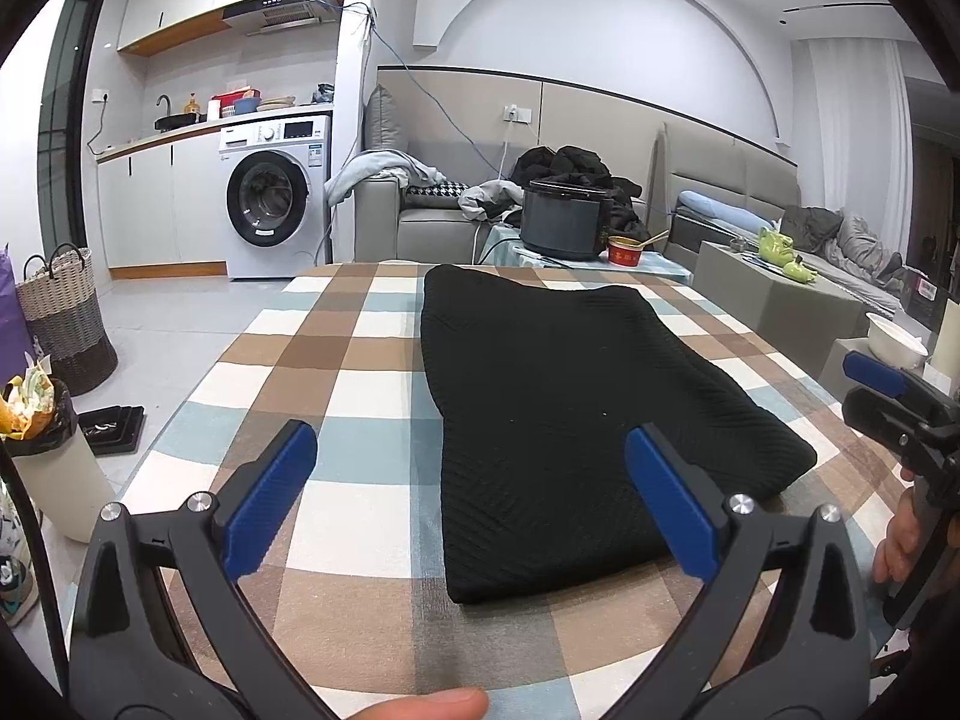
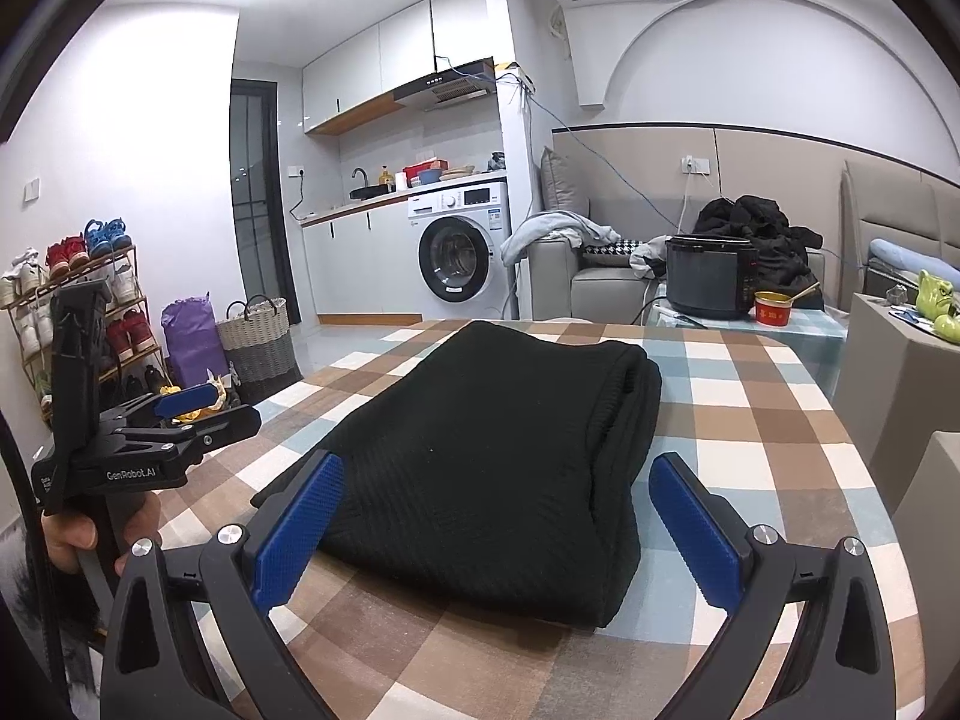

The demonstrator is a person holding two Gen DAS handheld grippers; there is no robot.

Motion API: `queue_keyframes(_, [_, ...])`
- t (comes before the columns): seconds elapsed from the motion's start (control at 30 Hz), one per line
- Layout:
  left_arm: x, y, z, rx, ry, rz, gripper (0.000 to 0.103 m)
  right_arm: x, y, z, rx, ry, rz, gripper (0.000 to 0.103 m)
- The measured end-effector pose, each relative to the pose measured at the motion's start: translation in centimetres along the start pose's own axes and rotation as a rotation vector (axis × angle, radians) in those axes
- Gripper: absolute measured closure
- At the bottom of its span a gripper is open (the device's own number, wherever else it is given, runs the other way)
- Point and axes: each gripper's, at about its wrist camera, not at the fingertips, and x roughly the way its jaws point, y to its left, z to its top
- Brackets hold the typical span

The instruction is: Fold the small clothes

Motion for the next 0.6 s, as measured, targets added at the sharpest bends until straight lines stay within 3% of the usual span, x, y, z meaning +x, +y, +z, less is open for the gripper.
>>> queue_keyframes(0.6, [0.04, 0.1, 0.0, 0.0, 0.0, 0.001, 0.001, 0.0, -0.01, -0.02, 0.0, 0.0, 0.0, 0.0])
